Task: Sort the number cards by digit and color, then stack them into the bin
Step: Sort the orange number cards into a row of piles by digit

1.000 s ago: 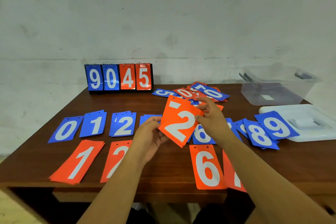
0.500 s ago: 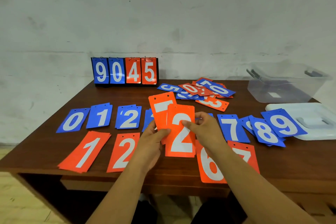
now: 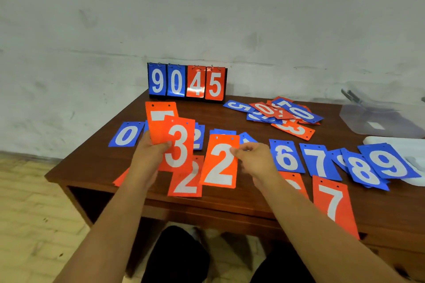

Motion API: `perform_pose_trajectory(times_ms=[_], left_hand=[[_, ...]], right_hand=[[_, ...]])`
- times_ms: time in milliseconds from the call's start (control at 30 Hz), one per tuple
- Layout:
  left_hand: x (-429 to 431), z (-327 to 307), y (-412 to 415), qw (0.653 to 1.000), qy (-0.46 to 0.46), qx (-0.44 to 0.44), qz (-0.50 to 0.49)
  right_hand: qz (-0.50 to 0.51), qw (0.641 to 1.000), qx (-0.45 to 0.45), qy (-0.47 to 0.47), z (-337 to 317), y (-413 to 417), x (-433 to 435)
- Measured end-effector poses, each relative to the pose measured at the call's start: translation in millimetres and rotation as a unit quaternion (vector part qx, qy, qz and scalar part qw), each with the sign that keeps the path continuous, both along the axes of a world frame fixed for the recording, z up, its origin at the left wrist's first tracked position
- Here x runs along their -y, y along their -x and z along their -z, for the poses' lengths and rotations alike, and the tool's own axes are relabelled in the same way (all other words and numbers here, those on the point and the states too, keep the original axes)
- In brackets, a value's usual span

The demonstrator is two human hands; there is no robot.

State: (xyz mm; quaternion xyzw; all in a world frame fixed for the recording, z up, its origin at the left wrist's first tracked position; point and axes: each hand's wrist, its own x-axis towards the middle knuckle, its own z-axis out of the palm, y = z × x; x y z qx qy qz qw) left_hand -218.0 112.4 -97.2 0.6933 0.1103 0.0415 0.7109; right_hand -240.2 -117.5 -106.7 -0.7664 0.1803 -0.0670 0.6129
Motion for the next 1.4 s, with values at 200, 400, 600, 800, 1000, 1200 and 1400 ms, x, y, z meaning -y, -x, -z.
perform_pose_trajectory(times_ms=[200,400,600,800,1000,1200,1400], left_hand=[[-32.4,-2.9,10.1,1.000,-0.004,0.001,0.000],[-37.6,7.2,22.3,0.999,-0.002,-0.027,0.032],[-30.4,17.2,33.2,0.996,0.044,-0.038,0.070],[9.9,26.8,48.0,0.994,0.017,-0.027,0.107],[22.0,24.1,51.4,0.992,0.063,-0.062,0.090],[1.1,20.6,45.0,0.992,0.064,-0.094,0.058],[2.5,22.5,55.6,0.990,0.072,-0.096,0.070]], right_hand=[[-0.029,0.997,-0.031,0.060,15.2,-15.6,-61.3],[-0.049,0.951,-0.032,0.304,38.2,-20.4,-88.9],[-0.006,0.972,0.004,0.235,20.9,-7.6,-82.3],[-0.097,0.993,0.028,-0.054,-5.9,41.0,-71.0],[0.073,0.996,-0.004,0.050,10.3,51.2,-20.4],[0.070,0.973,-0.065,0.212,27.6,50.7,-11.0],[0.037,0.937,-0.087,0.335,35.0,32.0,-37.7]])
